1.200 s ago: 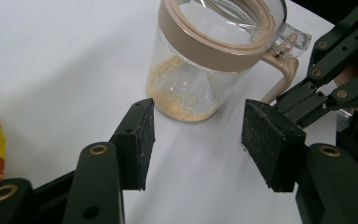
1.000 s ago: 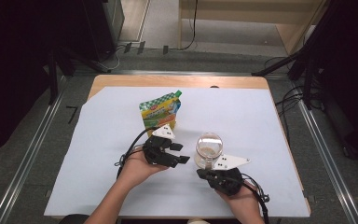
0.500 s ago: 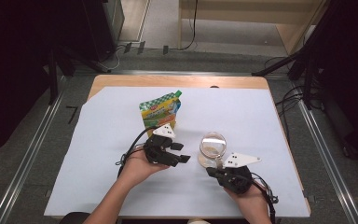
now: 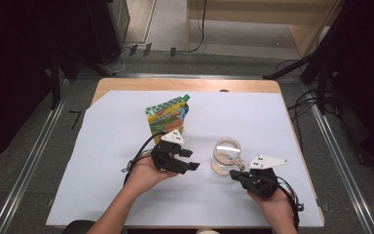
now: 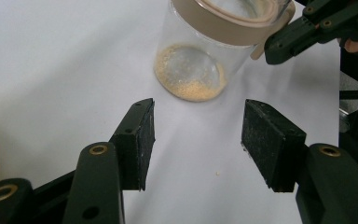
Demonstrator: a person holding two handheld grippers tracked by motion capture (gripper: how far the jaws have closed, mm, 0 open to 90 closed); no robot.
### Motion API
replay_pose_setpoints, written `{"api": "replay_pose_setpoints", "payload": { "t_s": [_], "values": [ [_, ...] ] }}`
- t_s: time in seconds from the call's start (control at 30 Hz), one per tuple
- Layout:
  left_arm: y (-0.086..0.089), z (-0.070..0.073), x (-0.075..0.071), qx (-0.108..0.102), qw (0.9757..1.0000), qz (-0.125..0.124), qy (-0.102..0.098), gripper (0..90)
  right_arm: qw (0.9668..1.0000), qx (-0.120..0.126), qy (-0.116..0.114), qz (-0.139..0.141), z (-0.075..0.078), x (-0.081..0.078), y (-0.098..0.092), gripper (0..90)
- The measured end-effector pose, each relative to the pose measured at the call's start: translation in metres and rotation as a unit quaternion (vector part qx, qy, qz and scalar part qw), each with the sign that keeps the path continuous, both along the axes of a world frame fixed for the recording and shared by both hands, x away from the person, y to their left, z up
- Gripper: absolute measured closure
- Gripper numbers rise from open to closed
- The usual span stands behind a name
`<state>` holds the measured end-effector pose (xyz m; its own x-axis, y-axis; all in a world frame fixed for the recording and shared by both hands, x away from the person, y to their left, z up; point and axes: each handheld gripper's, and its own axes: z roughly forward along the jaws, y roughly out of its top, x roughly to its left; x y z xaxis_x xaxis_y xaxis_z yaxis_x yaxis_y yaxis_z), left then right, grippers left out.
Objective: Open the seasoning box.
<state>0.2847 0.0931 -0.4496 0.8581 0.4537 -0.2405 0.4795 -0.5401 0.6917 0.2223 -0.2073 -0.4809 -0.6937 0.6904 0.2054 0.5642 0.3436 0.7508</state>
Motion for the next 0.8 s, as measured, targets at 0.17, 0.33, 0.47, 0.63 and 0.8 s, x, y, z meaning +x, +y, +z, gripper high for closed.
{"api": "replay_pose_setpoints", "payload": {
  "t_s": [0.17,0.33,0.47,0.63,0.8],
  "values": [
    [0.000,0.000,0.000,0.000,1.0000,-0.001,0.000,45.2,0.9999,0.002,0.004,-0.012,0.000,0.008,-0.010,90.0],
    [0.000,-0.001,0.000,0.001,1.0000,-0.001,0.001,45.2,0.9999,0.002,0.006,-0.015,-0.001,0.016,-0.019,90.0],
    [-0.001,-0.001,0.000,0.003,1.0000,-0.001,0.001,45.2,0.9996,0.005,0.009,-0.025,0.000,0.023,-0.028,90.0],
    [-0.002,-0.002,0.000,0.003,1.0000,-0.002,0.002,45.2,0.9992,0.006,0.006,-0.038,0.000,0.030,-0.035,90.0],
    [-0.003,-0.002,-0.001,0.005,1.0000,-0.002,0.003,45.2,0.9984,0.005,0.008,-0.055,-0.002,0.035,-0.040,90.0]
  ]
}}
